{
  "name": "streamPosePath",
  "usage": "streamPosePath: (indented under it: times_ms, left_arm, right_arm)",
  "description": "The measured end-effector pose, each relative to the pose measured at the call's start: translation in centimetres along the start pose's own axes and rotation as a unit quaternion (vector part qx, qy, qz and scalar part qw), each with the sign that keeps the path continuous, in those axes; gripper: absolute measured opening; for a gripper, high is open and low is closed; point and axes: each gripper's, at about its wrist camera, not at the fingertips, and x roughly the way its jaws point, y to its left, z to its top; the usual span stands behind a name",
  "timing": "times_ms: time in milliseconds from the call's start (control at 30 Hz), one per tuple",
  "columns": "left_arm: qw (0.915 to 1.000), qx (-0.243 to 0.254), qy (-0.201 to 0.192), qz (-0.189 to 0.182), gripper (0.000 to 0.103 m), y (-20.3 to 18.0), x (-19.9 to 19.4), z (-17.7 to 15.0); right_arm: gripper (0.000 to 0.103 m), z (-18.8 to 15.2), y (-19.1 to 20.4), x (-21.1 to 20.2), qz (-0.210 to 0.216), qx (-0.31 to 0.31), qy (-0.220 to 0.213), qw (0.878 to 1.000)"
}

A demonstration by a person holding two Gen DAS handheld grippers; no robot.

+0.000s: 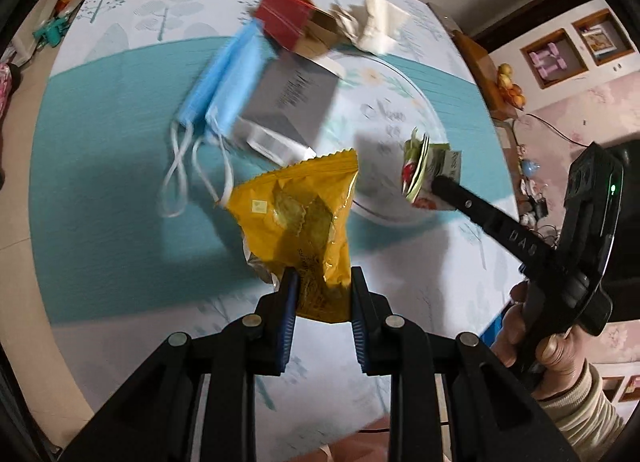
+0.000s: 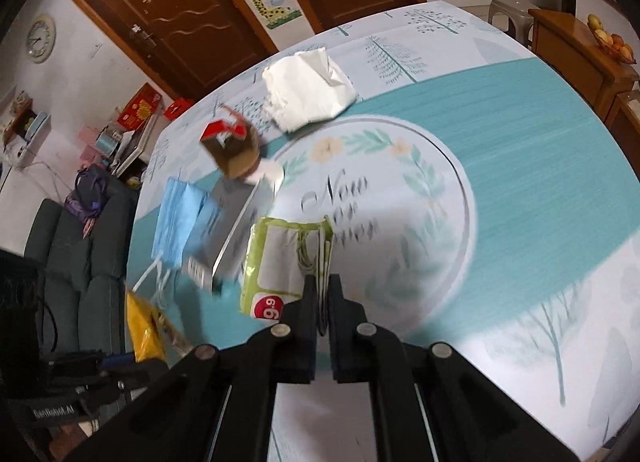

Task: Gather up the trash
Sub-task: 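Grasp the yellow snack bag with the left tool while the right tool grasps the green wrapper, then carry the yellow bag and green wrapper down over the black bin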

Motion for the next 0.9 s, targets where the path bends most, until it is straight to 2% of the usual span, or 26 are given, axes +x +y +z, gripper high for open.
streamPosePath:
  times_ms: [167,367,567,733,900]
  left_arm:
    - [1.0,-0.001,-0.002,-0.007,0.022,-3.0,0.7,-3.5]
    - [0.9999,-0.006,-0.011,0.005,0.022,-7.0,1.4,-9.0]
    - [0.9963,0.001,-0.066,0.055,0.021,-10.6,1.5,-13.4]
    - [0.9913,-0.005,-0.102,0.083,0.021,-12.8,3.3,-14.8]
    - [0.986,0.004,-0.12,0.116,0.02,-15.1,4.9,-14.3]
  right_arm:
    - [0.004,-3.2,-2.0,-2.9,0.013,-0.007,0.008,1.0]
    - [0.004,-7.5,-5.6,-6.8,0.022,-0.025,0.021,0.999]
    - [0.004,-11.1,-9.0,-10.8,0.033,-0.067,0.021,0.997]
    - [0.004,-12.7,-11.9,-13.8,0.045,-0.089,0.017,0.995]
    - [0.004,-13.7,-13.9,-16.1,0.055,-0.11,0.008,0.992]
